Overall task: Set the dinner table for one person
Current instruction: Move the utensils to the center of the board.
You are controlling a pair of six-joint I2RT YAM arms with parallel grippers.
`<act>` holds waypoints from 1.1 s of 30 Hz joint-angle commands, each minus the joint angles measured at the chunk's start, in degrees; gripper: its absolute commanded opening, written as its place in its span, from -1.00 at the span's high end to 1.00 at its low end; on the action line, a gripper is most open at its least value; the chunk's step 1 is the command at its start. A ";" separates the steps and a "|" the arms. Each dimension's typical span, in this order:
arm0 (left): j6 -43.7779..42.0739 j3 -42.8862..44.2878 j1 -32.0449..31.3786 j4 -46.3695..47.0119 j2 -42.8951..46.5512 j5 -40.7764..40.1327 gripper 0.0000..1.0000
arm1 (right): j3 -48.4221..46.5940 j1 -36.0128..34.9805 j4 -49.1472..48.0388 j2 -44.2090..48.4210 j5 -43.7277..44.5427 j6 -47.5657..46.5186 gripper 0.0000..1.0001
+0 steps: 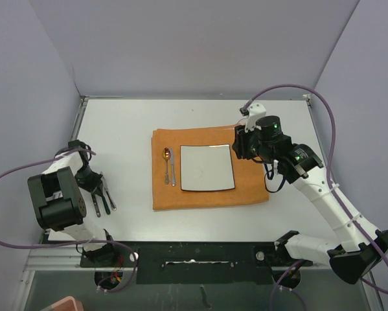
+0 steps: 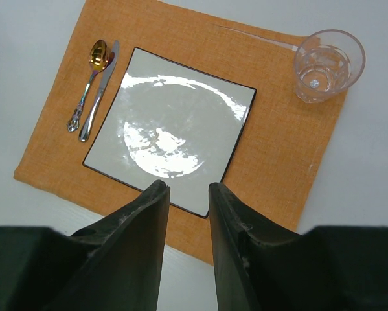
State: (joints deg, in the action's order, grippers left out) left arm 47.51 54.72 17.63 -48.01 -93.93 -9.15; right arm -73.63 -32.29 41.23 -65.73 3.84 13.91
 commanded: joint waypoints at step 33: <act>0.55 10.48 -16.81 11.21 -11.72 4.21 1.00 | -1.88 -0.11 -2.02 1.59 1.48 1.33 0.36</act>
State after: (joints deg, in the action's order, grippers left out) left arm 47.35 63.68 2.33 -42.26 -101.91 -4.58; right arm -73.73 -32.29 40.84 -65.69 4.95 14.17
